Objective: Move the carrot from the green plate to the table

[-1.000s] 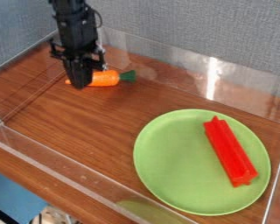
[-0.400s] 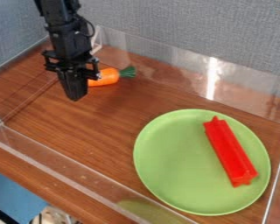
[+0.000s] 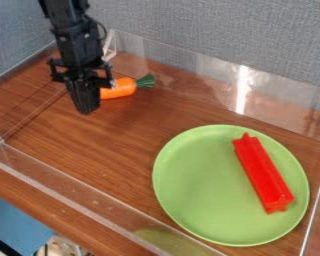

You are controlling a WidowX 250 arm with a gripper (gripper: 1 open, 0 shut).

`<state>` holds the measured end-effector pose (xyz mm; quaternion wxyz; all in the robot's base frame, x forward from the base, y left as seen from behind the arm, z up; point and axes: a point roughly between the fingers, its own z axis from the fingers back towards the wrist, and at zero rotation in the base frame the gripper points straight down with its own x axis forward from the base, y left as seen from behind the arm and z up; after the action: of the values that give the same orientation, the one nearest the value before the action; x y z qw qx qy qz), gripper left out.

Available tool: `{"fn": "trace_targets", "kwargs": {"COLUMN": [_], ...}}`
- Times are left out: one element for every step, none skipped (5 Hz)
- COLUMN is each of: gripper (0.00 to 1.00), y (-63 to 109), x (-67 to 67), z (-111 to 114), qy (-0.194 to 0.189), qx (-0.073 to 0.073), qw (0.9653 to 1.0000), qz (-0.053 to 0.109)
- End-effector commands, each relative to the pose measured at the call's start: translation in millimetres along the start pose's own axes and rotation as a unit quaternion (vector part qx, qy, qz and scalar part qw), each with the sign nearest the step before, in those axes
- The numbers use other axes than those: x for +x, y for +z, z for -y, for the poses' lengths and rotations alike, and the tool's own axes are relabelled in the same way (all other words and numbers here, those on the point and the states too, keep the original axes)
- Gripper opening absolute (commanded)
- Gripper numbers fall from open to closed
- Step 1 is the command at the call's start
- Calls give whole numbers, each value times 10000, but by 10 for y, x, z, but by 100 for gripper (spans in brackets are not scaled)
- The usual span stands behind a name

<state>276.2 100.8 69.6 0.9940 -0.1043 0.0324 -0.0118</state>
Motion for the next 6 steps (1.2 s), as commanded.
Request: {"fn": "trace_targets", "kwargs": {"gripper": [0,0,0,0,0,0], "y": [14,-44,-15,40,90,106], "x": [67,50,30,-35,-88,-116], "z": [-84,-88,-74,-7,52,83], "qy": [0,-144,-239,-224,-220,-223], "qx": [10,-43,-56,-69,-81,-123], "qw": [9998,9998,9996,9997,9996,9996], "qz": [191,129,100,106,126,120]}}
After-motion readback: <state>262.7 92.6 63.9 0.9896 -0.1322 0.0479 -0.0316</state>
